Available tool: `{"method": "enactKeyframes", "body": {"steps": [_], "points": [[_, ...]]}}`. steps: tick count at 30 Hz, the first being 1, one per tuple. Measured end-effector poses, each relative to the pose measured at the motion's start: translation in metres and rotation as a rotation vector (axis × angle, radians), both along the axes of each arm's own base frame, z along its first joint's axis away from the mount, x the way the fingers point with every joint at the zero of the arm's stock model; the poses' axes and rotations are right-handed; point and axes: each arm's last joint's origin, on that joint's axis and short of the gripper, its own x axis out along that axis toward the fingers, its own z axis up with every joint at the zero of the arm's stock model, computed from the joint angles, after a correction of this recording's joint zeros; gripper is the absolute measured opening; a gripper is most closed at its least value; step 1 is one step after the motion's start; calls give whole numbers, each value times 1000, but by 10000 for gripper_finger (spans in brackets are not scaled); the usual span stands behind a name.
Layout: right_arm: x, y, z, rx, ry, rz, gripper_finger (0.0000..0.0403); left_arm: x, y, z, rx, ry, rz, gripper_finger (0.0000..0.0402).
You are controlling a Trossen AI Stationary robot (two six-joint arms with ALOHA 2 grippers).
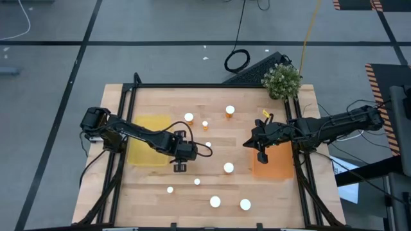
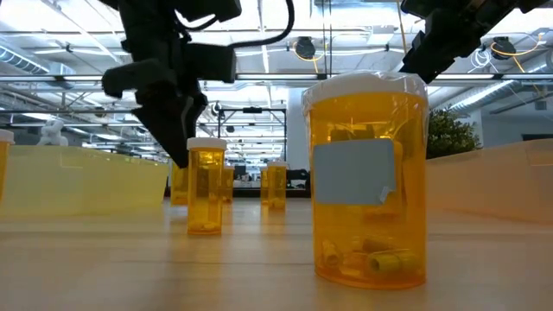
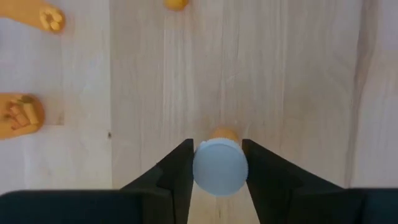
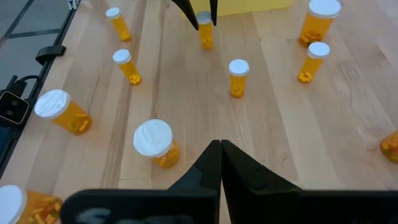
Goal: Pick and place medicine bottles into bin by pill shape (circle, oval)
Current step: Put the small orange pill bottle into the yellow bin
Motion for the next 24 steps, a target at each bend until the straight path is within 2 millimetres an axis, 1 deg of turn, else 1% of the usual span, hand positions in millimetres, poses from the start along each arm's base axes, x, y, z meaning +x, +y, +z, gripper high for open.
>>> {"method": "enactKeyframes", "body": {"steps": [8,14,17,21,24], "points": [[0,0,0,0,0,0,0,4,0,28,32,45,-24,135],[0,0,0,0,0,0,0,5,4,57,78,84,-9,136],[0,0,0,0,0,0,0,3,8,69,109,116,3,136],[0,0,0,0,0,0,0,-2,15,78,141,176,35,136],[0,0,0,0,0,0,0,-9,21,86,140,179,64,136]]}}
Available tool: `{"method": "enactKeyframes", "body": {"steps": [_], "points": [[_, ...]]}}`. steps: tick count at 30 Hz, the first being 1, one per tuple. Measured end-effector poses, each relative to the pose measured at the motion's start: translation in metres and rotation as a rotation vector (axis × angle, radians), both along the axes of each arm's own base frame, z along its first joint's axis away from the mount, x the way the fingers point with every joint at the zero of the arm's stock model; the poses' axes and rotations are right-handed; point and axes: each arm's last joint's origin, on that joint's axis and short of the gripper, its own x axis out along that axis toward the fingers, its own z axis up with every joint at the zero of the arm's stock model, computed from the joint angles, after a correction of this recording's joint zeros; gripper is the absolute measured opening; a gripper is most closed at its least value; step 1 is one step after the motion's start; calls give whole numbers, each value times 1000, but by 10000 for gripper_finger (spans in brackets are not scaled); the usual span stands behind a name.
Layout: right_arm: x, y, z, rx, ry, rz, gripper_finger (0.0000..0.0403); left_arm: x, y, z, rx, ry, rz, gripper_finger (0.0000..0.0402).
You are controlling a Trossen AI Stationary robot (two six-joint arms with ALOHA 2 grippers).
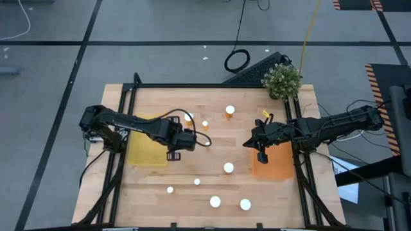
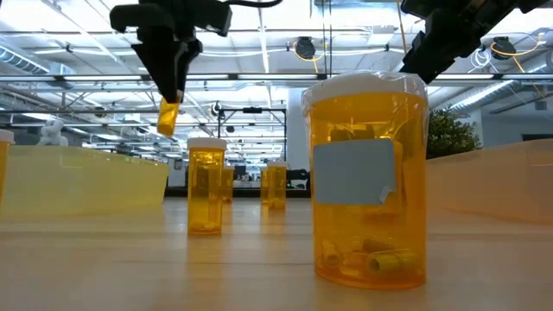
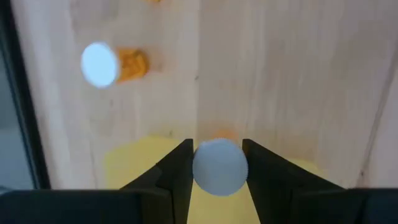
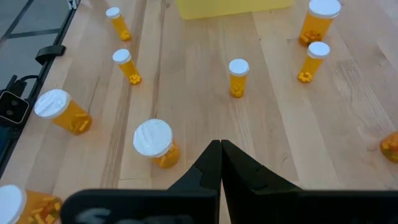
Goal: Pick and place medicine bottles into bin by pill shape (circle, oval)
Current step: Put the small orange pill bottle into the yellow bin
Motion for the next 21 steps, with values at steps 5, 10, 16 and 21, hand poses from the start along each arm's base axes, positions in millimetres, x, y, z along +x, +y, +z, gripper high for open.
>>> {"method": "enactKeyframes", "body": {"steps": [5,10,16,21], "points": [[0,0,1,1,-9,0,0,-13,10,20,9,-62,30,136],[1,0,1,3,-17,0,0,-37,24,47,58,-135,77,136],[1,1,2,4,-22,3,0,-65,40,73,62,-247,142,136],[1,5,2,5,-32,22,0,-87,51,69,78,-258,195,136]]}}
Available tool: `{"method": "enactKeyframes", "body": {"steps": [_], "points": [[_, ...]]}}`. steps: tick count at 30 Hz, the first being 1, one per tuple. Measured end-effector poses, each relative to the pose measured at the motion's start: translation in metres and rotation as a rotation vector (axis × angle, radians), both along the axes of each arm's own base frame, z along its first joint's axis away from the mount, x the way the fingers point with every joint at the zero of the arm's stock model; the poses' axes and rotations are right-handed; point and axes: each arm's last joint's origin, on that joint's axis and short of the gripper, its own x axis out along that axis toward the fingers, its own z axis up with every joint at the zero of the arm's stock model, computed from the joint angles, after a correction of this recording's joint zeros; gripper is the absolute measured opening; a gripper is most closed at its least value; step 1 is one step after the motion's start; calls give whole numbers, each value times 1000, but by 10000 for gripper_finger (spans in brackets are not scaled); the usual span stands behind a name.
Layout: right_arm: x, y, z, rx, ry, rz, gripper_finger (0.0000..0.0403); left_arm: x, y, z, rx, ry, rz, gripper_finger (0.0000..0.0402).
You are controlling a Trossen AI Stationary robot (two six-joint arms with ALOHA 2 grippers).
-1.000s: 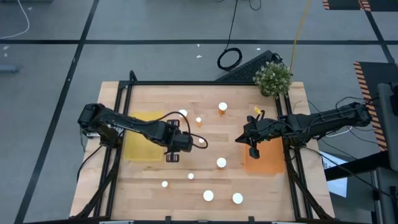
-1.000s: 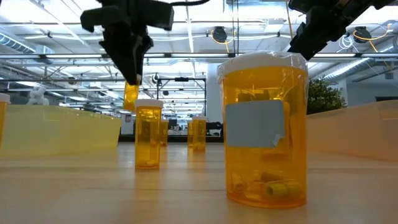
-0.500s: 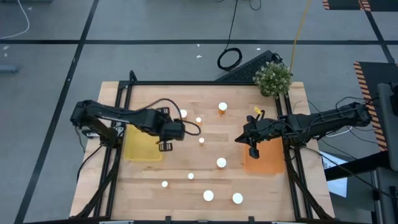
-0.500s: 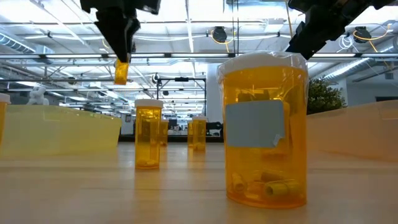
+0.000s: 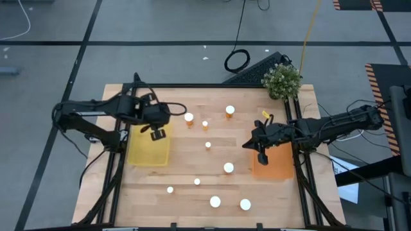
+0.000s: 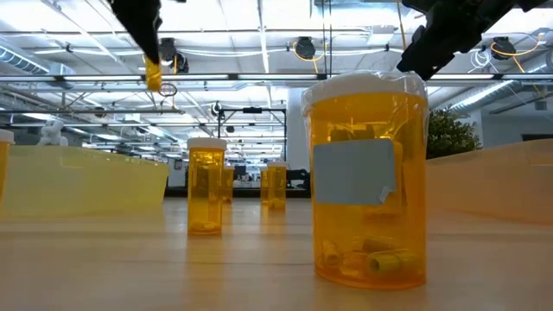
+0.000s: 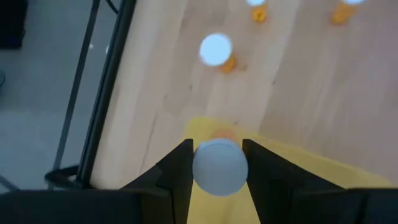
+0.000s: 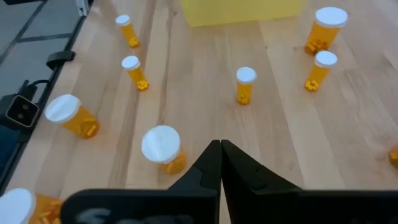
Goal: Pick and place medicine bottles into bin by pill shape (circle, oval)
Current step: Put the small orange pill bottle into the yellow bin
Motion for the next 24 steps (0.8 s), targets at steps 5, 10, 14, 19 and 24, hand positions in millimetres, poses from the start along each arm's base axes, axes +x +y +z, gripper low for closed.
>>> {"method": "enactKeyframes", "body": {"steps": [5,10,14,19,24], "points": [[1,2,1,0,-17,12,0,-18,8,-23,-23,5,78,136],[1,2,2,-1,-20,9,0,-25,8,-54,-69,-3,92,136],[1,2,2,-1,-24,8,0,-26,8,-77,-77,24,94,136],[1,2,3,0,-31,8,0,-28,8,-101,-79,42,105,136],[1,2,3,-3,-32,10,0,-33,14,-114,-83,70,158,136]]}}
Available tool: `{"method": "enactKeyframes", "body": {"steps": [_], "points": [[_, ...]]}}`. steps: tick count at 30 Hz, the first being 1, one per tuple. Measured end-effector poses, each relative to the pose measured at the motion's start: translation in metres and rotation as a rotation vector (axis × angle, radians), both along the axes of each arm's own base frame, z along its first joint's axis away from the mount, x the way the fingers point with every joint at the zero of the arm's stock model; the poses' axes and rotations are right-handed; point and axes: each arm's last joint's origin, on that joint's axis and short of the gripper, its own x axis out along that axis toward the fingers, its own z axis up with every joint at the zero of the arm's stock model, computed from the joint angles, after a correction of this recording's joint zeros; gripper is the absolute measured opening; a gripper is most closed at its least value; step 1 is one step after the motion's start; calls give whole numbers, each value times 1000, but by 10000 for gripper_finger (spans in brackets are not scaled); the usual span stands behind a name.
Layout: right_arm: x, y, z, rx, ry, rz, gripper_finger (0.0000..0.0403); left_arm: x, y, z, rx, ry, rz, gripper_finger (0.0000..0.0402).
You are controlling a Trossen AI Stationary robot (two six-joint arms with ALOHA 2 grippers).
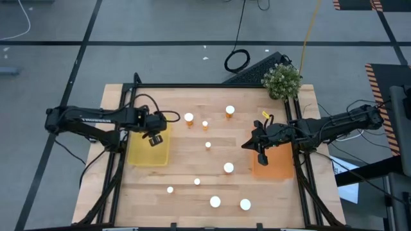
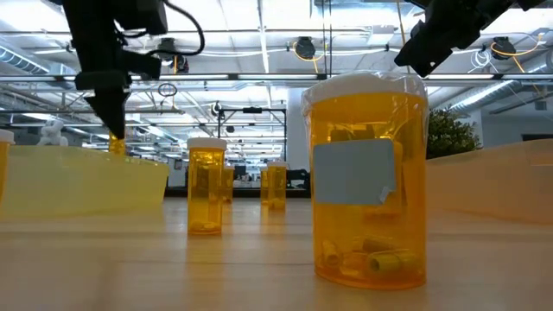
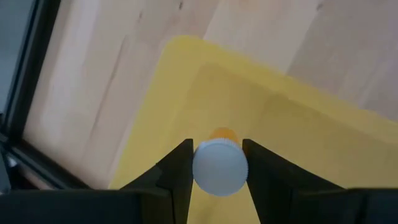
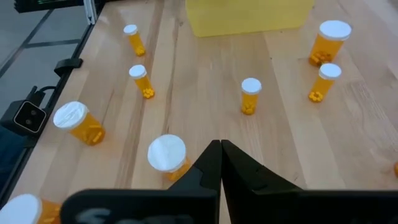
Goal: Pick and place medicine bottles into bin by pill shape (circle, oval)
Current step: Put the small orange pill bottle into the yellow bin
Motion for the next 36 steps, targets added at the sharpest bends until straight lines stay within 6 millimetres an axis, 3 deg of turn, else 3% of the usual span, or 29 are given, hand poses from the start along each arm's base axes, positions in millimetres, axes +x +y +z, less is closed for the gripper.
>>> {"method": "enactKeyframes", "body": {"steps": [5,12,17,29,36], "points": [[0,0,0,0,0,0,0,-9,15,-14,-2,55,76,136],[0,0,0,-1,3,0,0,-10,34,-15,-19,1,182,136],[0,0,0,-14,1,10,0,-15,45,-15,-59,-44,369,136],[-2,0,-11,-20,18,11,0,-17,51,-15,-60,-154,707,136],[-1,0,-18,-19,-16,15,0,-10,54,-28,-50,-112,801,136]]}}
